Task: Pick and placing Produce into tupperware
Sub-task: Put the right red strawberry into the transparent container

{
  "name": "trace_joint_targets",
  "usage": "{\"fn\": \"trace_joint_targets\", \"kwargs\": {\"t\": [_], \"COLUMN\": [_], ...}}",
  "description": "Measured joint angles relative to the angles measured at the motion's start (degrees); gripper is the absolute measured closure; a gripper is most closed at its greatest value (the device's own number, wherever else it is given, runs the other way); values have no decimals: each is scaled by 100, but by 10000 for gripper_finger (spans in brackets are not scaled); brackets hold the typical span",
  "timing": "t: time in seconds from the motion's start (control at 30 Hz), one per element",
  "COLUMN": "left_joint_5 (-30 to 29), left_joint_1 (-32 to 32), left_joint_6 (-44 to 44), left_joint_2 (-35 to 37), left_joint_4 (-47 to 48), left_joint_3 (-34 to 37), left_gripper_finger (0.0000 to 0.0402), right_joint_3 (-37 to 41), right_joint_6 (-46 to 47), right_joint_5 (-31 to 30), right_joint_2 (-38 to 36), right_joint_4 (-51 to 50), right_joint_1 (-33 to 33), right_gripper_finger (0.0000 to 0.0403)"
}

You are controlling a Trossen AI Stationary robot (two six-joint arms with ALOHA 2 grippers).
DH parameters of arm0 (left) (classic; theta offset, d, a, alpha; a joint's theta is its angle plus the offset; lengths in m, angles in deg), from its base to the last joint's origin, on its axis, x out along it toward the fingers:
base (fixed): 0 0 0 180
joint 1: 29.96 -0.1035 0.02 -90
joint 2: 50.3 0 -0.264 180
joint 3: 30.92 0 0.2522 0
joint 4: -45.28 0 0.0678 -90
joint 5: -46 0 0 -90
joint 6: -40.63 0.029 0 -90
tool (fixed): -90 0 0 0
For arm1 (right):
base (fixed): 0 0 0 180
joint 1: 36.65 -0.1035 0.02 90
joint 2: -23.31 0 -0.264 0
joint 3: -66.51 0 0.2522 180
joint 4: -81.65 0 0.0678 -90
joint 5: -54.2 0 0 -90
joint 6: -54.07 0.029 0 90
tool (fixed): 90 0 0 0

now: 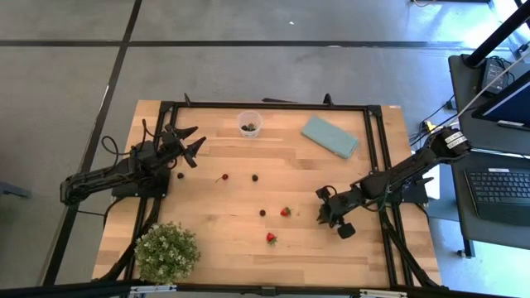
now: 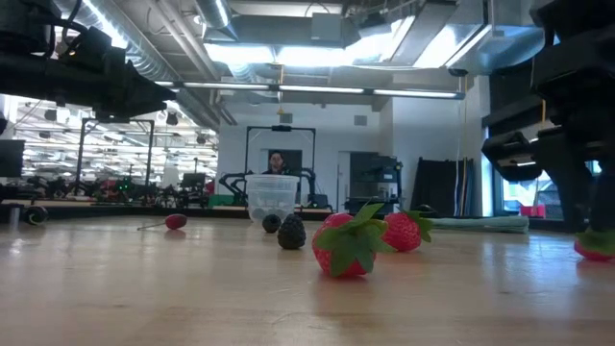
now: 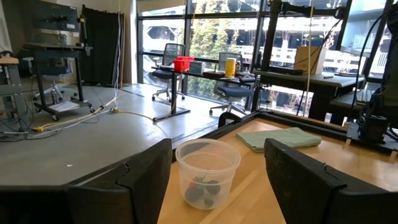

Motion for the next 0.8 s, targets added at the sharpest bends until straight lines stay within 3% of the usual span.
{"fn": "trace_joint_targets", "kwargs": {"t": [0.17, 0.43, 0.67, 0.8], "left_joint_5": [1, 1, 40, 41], "left_joint_1": [-1, -2, 0, -1], "left_joint_6": [-5, -152, -149, -148], "left_joint_2": [-1, -1, 1, 0], "left_joint_4": [1, 1, 1, 1], "left_joint_3": [0, 0, 0, 1], "left_gripper_finger": [154, 154, 154, 154], "right_joint_3": [0, -282, -1969, -3075], "right_joint_6": [344, 779, -544, -1069], "right_joint_5": [15, 7, -619, -744], "right_joint_2": [-2, -135, -396, -324], "right_joint_4": [0, -292, -1459, -1539], "right_joint_1": [0, 268, 1318, 2182], "right_gripper_finger": [394, 400, 401, 401]}}
